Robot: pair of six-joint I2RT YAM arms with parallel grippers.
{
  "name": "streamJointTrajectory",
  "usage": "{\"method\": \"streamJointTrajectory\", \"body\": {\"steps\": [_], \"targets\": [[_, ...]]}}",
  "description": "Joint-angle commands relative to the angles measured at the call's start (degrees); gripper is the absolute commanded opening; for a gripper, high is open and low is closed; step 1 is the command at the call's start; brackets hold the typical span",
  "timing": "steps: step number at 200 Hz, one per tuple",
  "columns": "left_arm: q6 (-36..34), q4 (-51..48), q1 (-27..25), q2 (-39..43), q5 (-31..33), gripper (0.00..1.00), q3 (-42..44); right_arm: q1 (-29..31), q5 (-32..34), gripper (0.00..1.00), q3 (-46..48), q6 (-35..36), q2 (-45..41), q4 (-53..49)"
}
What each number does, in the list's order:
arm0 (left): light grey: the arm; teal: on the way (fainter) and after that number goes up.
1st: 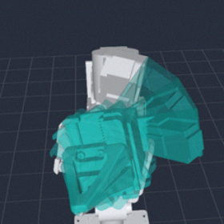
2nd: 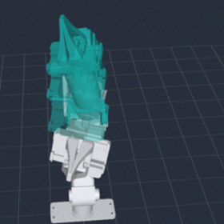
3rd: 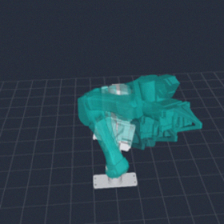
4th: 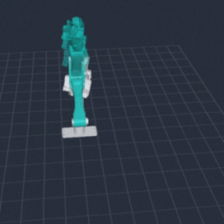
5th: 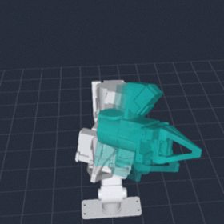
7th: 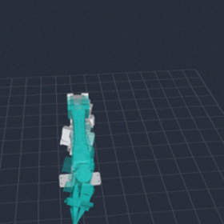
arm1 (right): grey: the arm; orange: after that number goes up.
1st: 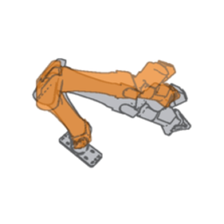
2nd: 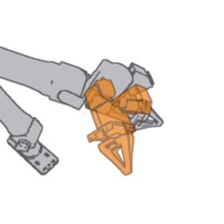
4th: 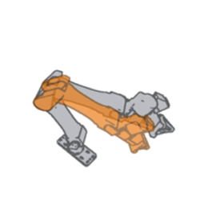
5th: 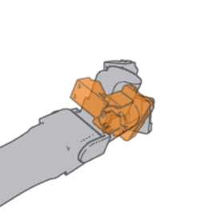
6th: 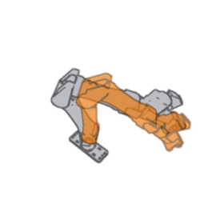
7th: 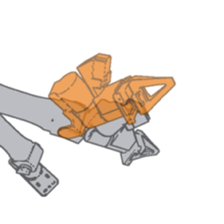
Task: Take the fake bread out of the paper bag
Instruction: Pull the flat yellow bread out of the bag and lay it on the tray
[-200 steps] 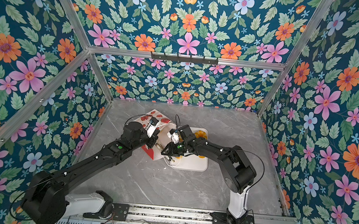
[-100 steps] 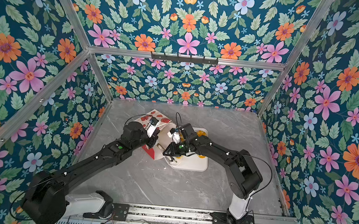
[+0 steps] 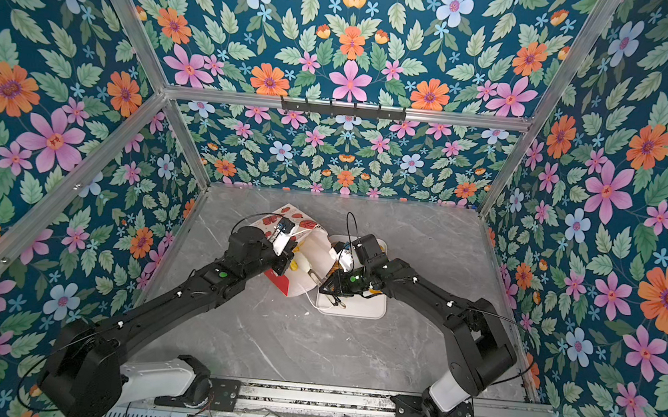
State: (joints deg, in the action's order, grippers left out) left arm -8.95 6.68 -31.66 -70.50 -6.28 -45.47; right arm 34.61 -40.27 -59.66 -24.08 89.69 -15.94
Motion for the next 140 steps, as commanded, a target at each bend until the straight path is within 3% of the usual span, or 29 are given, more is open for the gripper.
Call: {"method": "streamJointTrajectory", "body": {"steps": [1,73,140], "targets": [[-0.1,1.0,0.0,0.1,0.0,0.0,-0.5,-0.9,-0.3,0.14,1.7,0.6,-3.2,0.4],[0.3,2.5,0.0,-0.2,2.2,0.0,-0.8,-1.9,-0.4,0.14,5.6,2.9,-10.9,-6.8],[1.4,5.2,0.0,-0.6,5.9,0.0,-0.1,-3.1,6.8,0.13,8.1,4.9,-25.4,-21.6]]}}
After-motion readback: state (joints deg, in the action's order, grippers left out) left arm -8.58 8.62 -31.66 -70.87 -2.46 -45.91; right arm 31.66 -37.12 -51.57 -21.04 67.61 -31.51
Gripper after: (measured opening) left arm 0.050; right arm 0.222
